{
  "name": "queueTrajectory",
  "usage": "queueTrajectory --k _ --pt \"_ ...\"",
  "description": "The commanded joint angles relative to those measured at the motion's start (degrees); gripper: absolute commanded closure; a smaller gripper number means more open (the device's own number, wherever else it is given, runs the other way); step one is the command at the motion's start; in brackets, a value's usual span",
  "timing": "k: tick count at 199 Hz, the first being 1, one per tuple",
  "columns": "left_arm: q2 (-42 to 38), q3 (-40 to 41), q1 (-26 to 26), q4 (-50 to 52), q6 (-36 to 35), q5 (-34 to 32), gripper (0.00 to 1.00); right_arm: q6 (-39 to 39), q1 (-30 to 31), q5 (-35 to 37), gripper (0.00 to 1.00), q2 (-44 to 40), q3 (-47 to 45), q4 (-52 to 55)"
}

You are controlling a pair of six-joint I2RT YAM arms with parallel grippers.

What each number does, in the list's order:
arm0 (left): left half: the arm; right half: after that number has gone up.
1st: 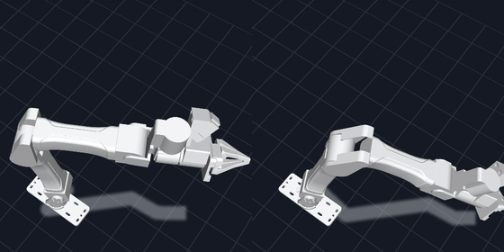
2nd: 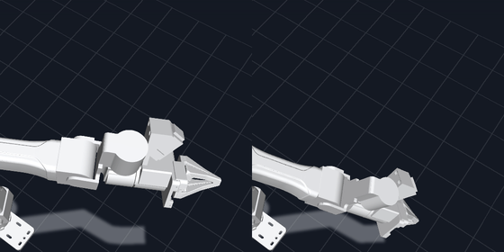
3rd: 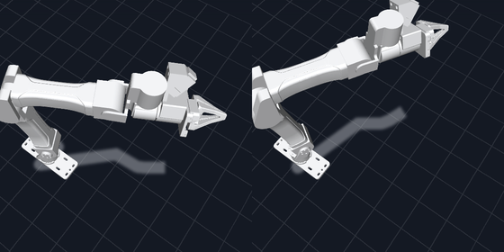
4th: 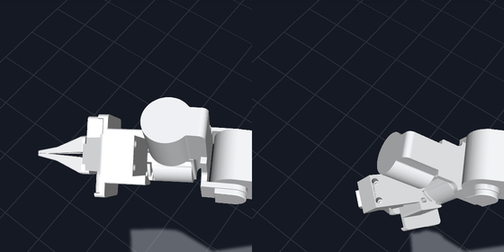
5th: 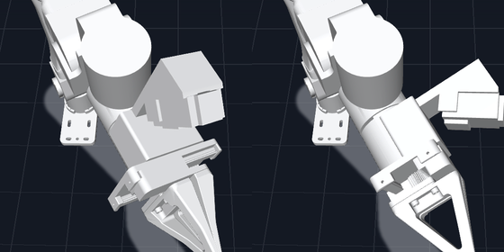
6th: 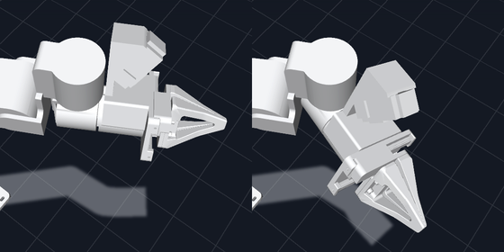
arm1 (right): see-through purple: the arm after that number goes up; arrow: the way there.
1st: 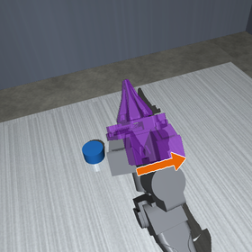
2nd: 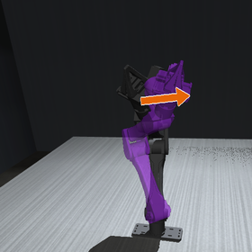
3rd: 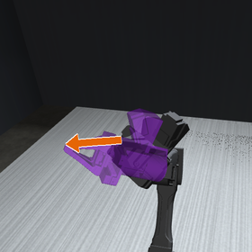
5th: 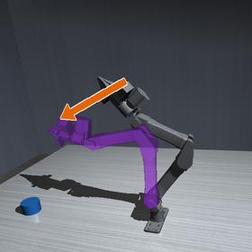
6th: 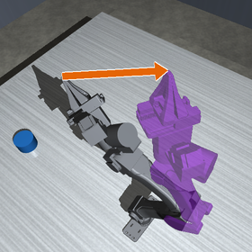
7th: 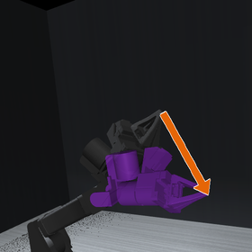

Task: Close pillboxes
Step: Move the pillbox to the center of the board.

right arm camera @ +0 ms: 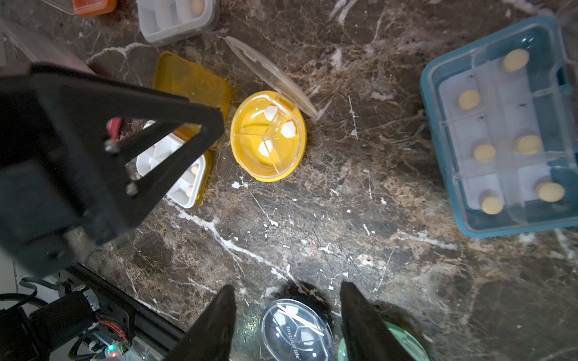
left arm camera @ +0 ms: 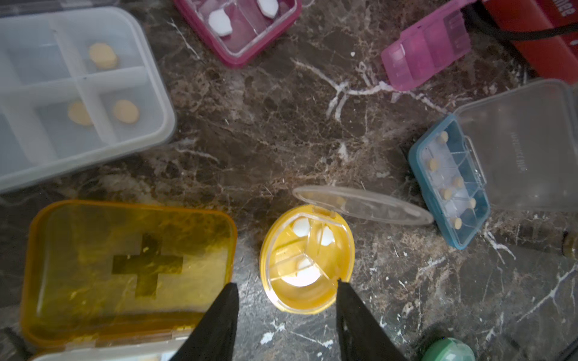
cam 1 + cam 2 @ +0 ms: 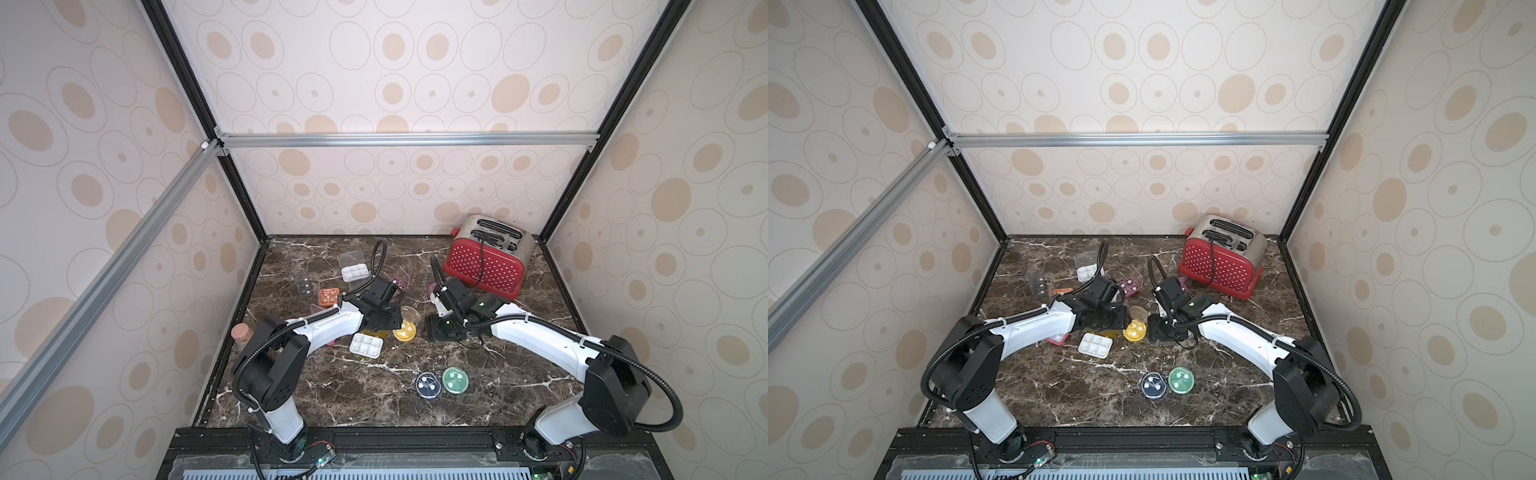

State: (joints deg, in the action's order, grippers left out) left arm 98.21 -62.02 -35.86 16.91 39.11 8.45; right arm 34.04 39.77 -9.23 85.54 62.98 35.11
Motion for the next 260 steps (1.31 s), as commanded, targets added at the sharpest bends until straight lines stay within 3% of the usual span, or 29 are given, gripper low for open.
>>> queueTrajectory --k 1,90,121,166,260 --pt "2.4 -3.6 0.6 2.5 -2.3 -1.0 0.5 -1.5 0.0 -0.7 0.42 -2.0 -0.5 2.1" --pt "8.4 -7.5 0.7 4.8 -3.2 -1.0 0.59 -1.6 -0.8 -4.3 0.51 -2.9 -0.7 0.2" --pt "8.5 -6.7 0.7 5.3 -2.9 -1.5 0.6 -1.6 -1.2 -4.3 0.52 -3.2 -1.0 0.2" --pt "8.2 -4.7 0.7 3.8 -2.2 -0.1 0.69 -1.5 -1.2 -5.3 0.52 -2.3 -0.8 0.0" --pt "7.8 -3.5 0.0 3.7 -2.6 2.1 0.76 0.0 -1.2 -1.6 0.55 -3.4 -1.8 1.7"
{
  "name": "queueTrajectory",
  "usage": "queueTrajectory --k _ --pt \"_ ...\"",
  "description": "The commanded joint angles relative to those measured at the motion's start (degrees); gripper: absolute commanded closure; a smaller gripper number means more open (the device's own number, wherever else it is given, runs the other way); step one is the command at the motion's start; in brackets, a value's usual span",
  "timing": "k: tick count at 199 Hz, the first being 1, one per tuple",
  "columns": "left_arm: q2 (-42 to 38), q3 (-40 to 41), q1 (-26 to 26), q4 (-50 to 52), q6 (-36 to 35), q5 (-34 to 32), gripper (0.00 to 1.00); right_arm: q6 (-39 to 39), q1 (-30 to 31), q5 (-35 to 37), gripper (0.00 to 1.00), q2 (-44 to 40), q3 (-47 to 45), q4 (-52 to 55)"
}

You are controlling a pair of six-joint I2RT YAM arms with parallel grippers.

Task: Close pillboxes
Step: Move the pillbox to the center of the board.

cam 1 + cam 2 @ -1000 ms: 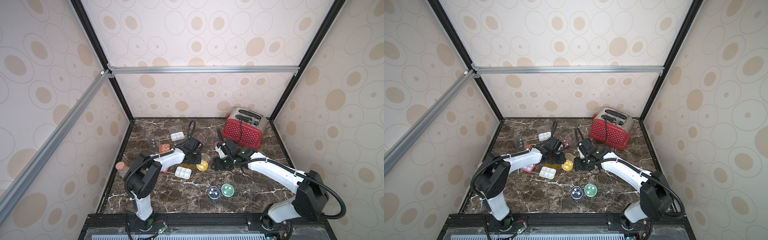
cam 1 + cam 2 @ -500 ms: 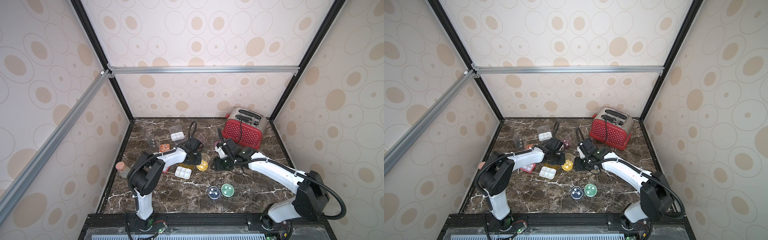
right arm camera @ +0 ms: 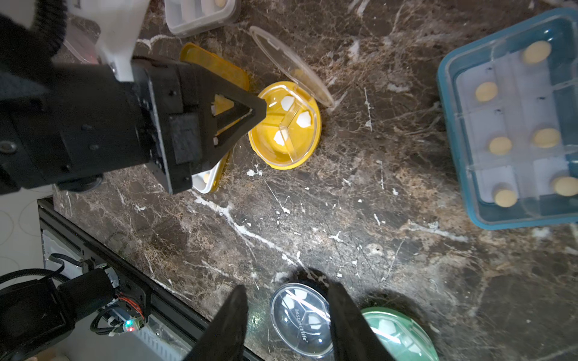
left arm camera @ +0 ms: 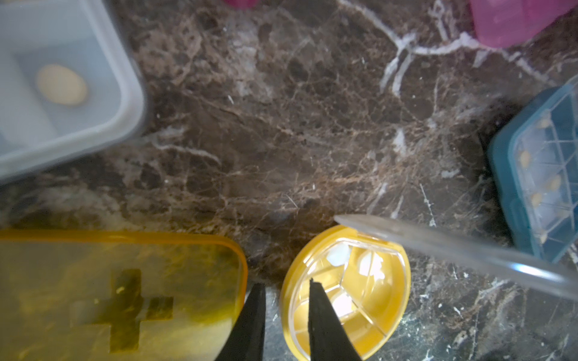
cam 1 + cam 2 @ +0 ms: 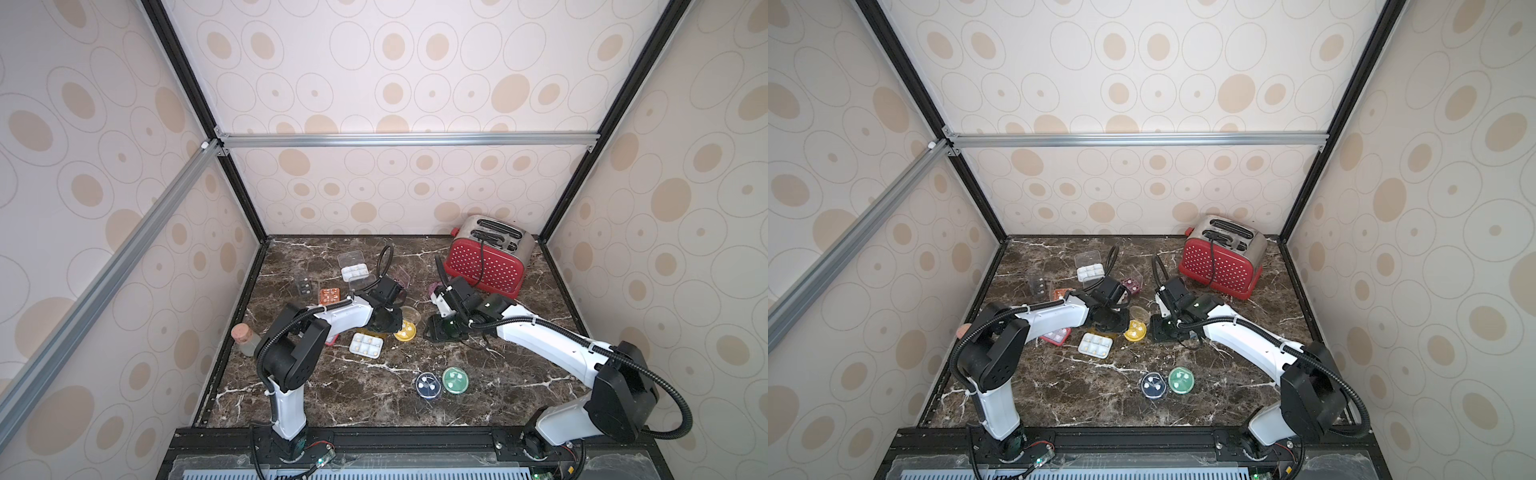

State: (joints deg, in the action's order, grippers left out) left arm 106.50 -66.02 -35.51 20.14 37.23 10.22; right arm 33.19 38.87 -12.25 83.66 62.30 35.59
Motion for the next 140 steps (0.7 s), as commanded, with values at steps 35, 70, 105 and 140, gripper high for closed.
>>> queueTrajectory --k 35,70,105,140 --pt "-0.7 1.3 -1.2 0.5 -0.5 0.6 0.78 1.7 -0.3 3.0 0.55 -2.2 -1.9 1.1" --pt "-1.4 2.4 -2.2 0.5 -0.3 0.8 0.81 2.0 -0.2 3.9 0.55 -1.8 -2.1 1.4" --pt "-1.3 3.4 -3.2 -0.5 0.2 1.9 0.85 3.2 0.0 3.5 0.56 -0.9 -2.1 0.4" --pt "-1.9 3.9 -4.1 0.6 -1.1 3.1 0.85 4.2 0.0 2.9 0.57 -1.8 -3.6 -1.1"
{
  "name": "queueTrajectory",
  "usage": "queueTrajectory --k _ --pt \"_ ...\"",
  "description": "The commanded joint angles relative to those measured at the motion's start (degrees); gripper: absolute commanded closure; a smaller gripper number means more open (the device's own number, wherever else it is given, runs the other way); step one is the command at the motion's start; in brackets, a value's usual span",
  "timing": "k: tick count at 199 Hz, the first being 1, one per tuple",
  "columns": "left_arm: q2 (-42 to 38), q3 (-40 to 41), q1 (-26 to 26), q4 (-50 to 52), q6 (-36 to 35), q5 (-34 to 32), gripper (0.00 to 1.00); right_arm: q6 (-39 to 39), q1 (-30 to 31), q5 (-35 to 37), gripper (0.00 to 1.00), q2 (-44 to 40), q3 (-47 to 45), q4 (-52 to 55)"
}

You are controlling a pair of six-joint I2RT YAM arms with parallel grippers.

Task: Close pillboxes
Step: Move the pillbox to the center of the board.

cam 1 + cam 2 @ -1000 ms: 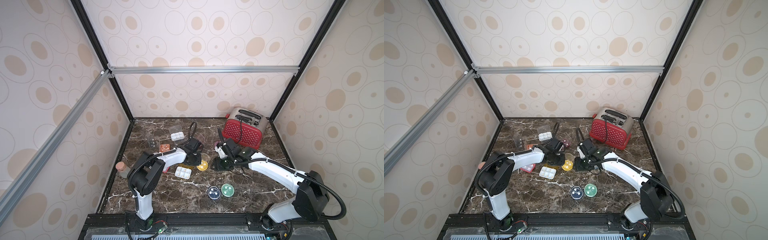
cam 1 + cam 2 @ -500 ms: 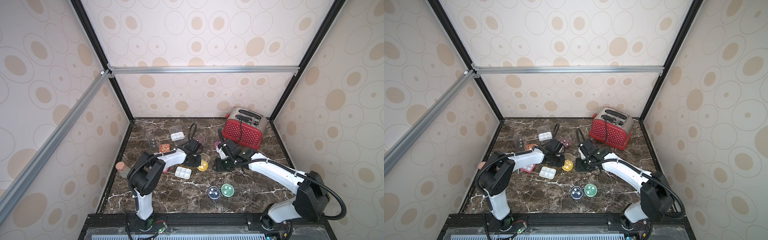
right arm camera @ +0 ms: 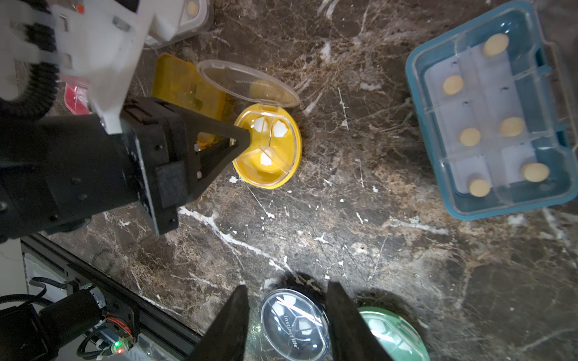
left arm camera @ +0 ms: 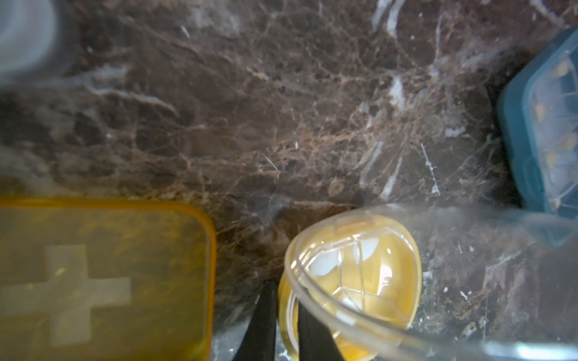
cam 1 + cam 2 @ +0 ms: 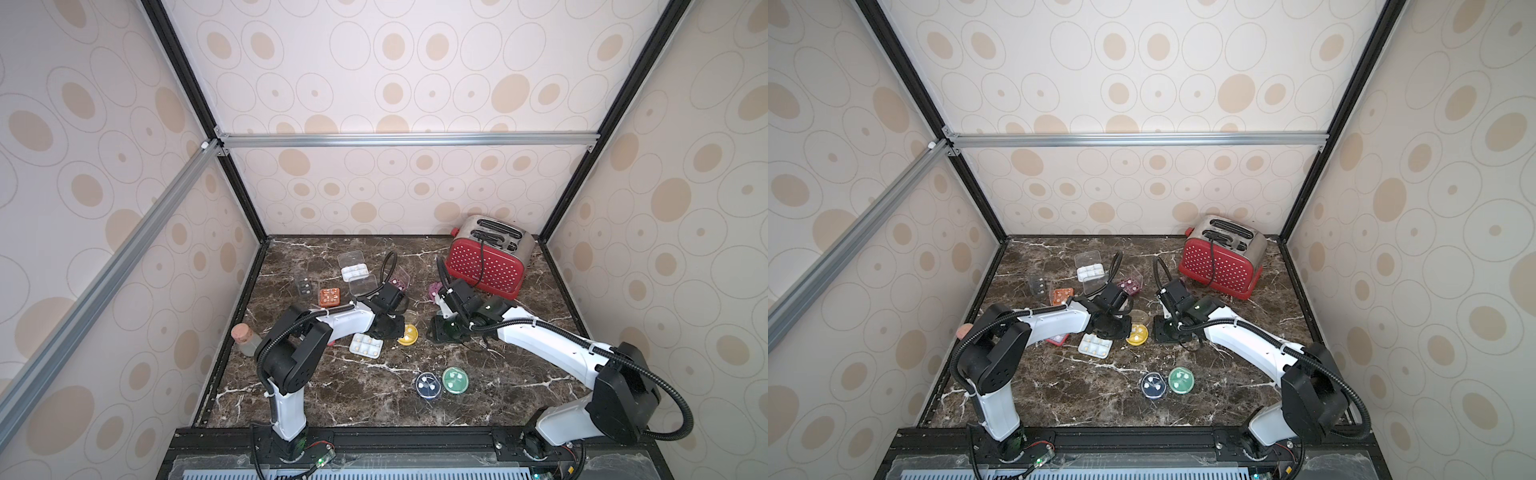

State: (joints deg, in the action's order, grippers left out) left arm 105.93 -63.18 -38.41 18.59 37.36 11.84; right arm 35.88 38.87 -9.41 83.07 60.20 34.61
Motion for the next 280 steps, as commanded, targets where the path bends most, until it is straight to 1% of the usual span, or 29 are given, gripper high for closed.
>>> queueTrajectory --k 1,34,89,99,115,129,143,174,183,196,207,226,247,265,280 --pt "-1.4 1.1 -1.2 2.3 -1.3 1.5 0.85 1.5 0.0 0.1 0.57 -1.2 -1.5 -0.1" --pt "-1.8 1.4 -2.4 4.7 -4.8 3.0 0.85 2.2 0.0 2.2 0.58 -2.4 -2.8 0.2" --pt "-2.6 2.8 -3.4 6.1 -6.1 2.8 0.84 2.8 0.0 2.9 0.59 -3.7 -4.4 0.2" --pt "-3.0 2.7 -3.3 6.3 -6.3 3.0 0.82 2.4 0.0 2.7 0.59 -3.6 -4.2 0.1" --pt "-3.7 2.6 -3.4 6.3 -6.3 3.3 0.71 1.5 0.0 2.5 0.59 -2.7 -3.6 0.5" --pt "-4.5 2.5 -3.4 6.4 -6.1 3.2 0.65 0.7 0.0 2.2 0.59 -2.0 -2.7 1.1" --pt "-5.2 2.1 -3.4 6.6 -5.9 2.6 0.63 0.1 0.0 1.9 0.59 -1.6 -2.0 1.2" --pt "-5.9 0.8 -3.4 8.5 -5.1 1.0 0.62 -2.3 0.0 2.5 0.57 -1.2 -0.8 1.2" --pt "-7.2 1.3 -3.4 8.5 -4.6 0.0 0.6 -3.4 0.0 3.1 0.55 -1.0 -0.3 1.5" --pt "-9.4 1.9 -3.4 9.2 -3.7 -2.3 0.52 -4.4 0.0 4.4 0.53 -0.3 0.6 1.9" --pt "-11.5 2.8 -3.3 9.6 -2.4 -4.3 0.49 -5.0 0.0 4.5 0.52 0.7 2.0 2.7" --pt "-15.6 6.2 -3.7 7.5 1.0 -4.0 0.49 -6.2 0.0 3.6 0.5 3.1 5.5 4.7" --pt "-19.8 11.0 -4.4 2.7 5.8 -1.0 0.5 -7.2 0.0 3.1 0.51 5.1 8.3 4.7" --pt "-21.8 14.4 -4.8 -1.7 9.1 0.6 0.52 -7.6 -0.3 3.1 0.53 6.5 10.3 4.5" --pt "-22.0 15.1 -5.4 -2.1 10.0 0.1 0.53 -7.9 -0.9 2.5 0.55 7.8 12.1 5.1"
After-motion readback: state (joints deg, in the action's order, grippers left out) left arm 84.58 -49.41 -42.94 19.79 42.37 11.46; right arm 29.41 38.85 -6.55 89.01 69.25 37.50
